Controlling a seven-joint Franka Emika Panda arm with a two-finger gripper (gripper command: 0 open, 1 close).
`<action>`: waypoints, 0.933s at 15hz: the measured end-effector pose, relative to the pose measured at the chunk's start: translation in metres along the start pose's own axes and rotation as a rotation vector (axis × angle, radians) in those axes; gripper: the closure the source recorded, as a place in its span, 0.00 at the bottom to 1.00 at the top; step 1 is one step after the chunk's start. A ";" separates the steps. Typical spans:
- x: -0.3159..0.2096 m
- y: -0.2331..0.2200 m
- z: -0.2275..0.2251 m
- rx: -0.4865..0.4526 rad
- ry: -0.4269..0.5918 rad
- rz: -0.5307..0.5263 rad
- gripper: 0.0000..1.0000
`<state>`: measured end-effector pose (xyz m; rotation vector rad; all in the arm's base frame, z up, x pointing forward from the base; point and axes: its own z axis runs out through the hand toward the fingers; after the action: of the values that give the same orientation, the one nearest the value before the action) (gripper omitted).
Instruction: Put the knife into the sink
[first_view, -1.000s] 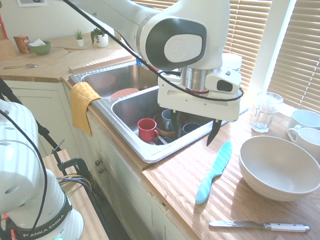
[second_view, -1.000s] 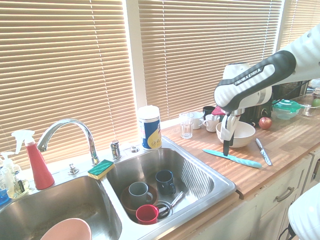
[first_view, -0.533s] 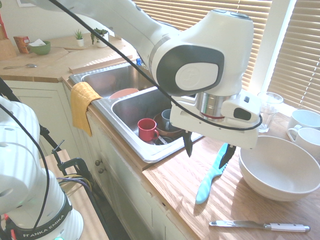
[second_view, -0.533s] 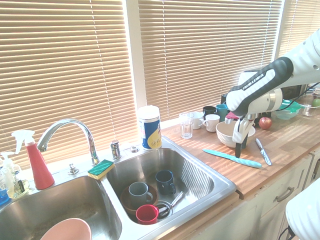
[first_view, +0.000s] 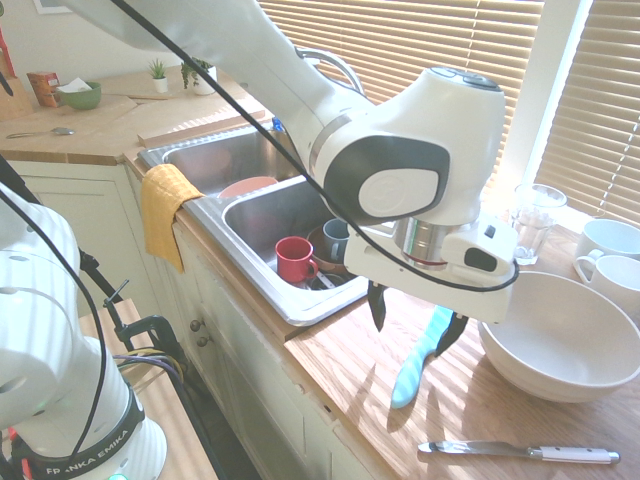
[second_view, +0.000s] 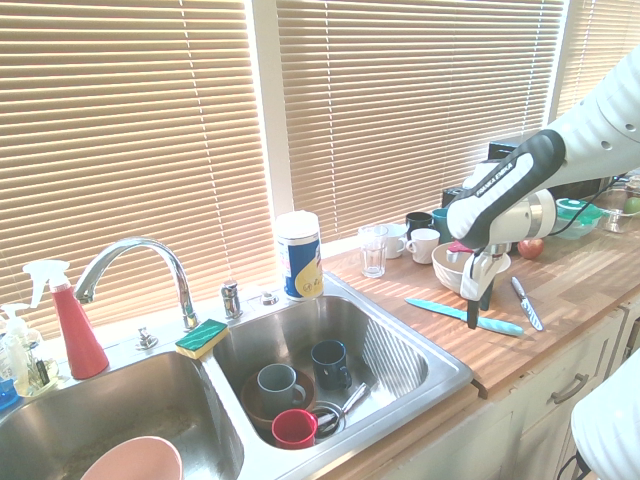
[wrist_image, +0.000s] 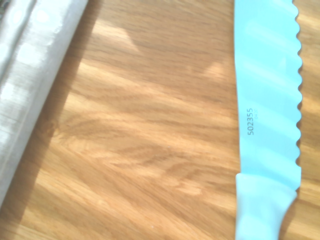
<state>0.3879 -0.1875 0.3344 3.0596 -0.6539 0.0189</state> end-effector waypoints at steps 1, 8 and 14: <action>0.001 0.000 0.003 -0.002 0.000 0.004 0.00; 0.005 -0.001 0.017 -0.011 0.006 0.008 1.00; 0.006 -0.005 0.021 -0.014 0.005 0.017 1.00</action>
<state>0.3960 -0.1856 0.3139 3.0396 -0.6765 0.0223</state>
